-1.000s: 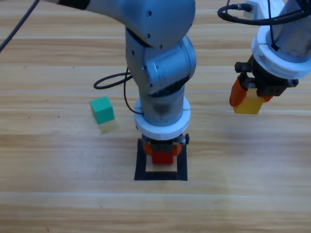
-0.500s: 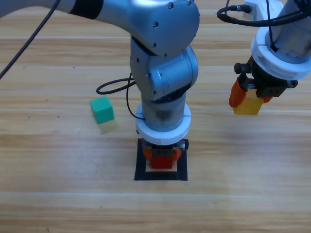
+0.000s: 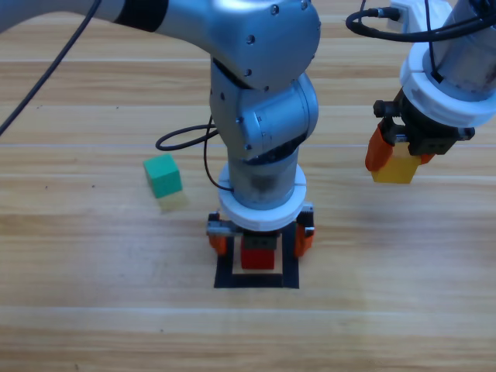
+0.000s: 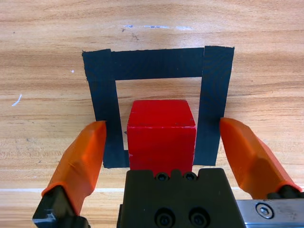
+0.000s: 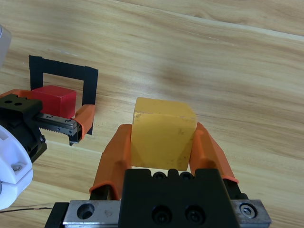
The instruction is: Stack the blocks in the rectangular block: red at the bottom, yellow in the middle, green on top
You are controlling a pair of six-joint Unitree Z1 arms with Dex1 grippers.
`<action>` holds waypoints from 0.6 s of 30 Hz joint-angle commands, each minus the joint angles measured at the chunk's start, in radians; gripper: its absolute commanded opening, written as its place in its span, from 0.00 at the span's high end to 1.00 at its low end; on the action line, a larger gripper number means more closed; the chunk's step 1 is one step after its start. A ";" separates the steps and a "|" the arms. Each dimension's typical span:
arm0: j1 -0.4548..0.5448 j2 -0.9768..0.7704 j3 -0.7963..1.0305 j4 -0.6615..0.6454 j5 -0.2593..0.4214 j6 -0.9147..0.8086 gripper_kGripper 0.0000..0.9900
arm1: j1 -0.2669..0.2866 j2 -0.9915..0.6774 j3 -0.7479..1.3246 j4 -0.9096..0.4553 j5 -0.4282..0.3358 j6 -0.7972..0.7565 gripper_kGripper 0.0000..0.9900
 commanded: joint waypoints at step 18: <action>0.094 -0.284 -0.286 0.446 0.163 0.078 0.00 | 0.090 0.073 -0.079 0.118 -0.060 0.125 0.99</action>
